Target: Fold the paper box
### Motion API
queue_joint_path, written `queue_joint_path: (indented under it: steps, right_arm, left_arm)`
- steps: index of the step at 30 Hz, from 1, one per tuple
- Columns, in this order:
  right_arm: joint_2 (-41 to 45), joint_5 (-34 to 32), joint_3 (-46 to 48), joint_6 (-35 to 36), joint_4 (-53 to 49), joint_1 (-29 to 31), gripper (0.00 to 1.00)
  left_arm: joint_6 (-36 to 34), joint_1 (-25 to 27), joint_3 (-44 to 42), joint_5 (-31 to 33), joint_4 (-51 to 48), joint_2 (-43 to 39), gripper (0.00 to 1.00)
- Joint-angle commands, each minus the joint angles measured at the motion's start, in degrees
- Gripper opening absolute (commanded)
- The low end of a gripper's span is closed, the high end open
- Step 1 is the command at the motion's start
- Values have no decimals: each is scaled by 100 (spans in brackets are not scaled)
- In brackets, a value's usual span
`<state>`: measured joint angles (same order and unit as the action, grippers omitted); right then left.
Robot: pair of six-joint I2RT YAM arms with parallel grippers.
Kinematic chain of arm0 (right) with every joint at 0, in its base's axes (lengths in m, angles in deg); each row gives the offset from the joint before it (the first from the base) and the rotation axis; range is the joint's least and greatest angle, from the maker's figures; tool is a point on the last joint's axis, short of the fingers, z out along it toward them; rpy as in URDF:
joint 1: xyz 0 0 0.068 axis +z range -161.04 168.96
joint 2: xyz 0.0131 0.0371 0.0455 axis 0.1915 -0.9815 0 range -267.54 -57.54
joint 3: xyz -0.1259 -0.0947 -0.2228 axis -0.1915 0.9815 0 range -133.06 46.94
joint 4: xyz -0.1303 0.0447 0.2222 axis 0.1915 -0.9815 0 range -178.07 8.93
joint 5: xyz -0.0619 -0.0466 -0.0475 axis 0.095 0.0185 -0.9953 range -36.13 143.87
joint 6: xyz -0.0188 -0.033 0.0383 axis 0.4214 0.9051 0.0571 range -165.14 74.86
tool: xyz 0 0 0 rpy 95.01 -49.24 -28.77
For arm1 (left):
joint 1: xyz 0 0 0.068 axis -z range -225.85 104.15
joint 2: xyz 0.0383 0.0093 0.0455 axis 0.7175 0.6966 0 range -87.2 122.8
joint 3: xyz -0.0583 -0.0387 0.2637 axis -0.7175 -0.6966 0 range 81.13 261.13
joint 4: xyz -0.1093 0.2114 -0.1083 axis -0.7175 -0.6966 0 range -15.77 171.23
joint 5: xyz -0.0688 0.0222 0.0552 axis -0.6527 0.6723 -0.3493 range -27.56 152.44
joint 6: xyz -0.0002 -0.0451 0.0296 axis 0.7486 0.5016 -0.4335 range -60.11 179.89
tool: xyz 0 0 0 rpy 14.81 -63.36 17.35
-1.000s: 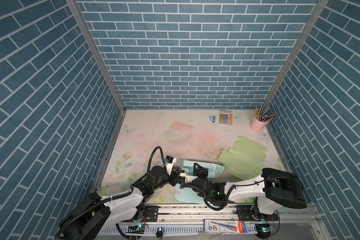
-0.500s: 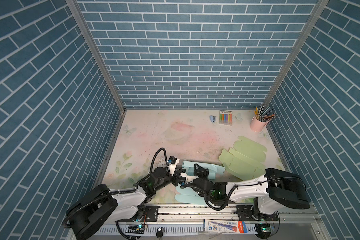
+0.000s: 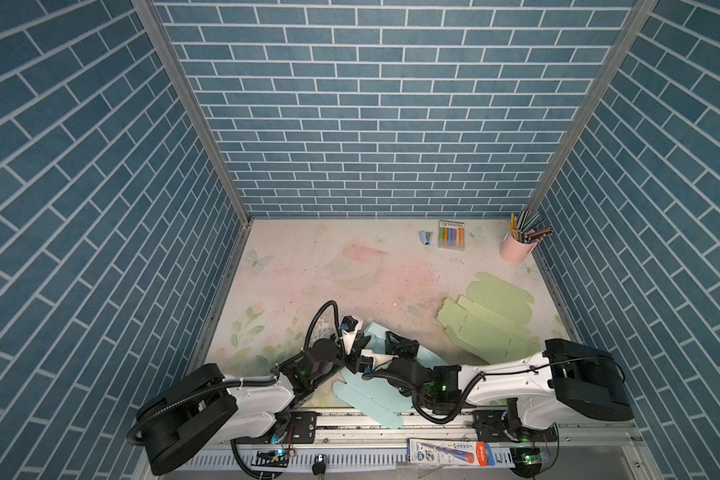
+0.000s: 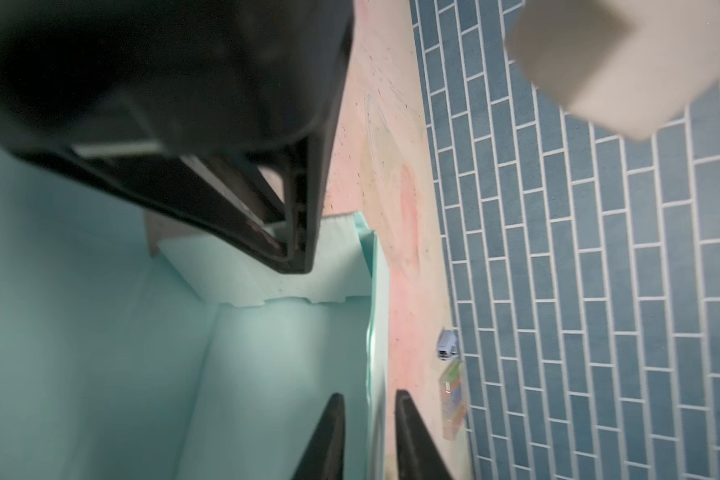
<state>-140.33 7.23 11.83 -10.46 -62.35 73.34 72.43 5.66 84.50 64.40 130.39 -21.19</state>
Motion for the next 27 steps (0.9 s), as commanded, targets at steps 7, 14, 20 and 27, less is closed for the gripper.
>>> queue_joint_path:
  steps: [7,14,20,27]
  right_arm:
    - [1325,1616,-304,-2272,-821,35,53]
    - [1656,3000,-580,-3904,-1011,-976,58]
    - [1398,5084,-734,-5345,-1009,-2588,56]
    - [467,6228,-911,-5873,-1235,-3130,55]
  left_arm:
    - [-278,102,-136,594,173,-267,14]
    - [-378,140,-70,735,392,-37,13]
    - [-459,255,-17,771,652,306,12]
    - [-518,353,23,825,843,615,12]
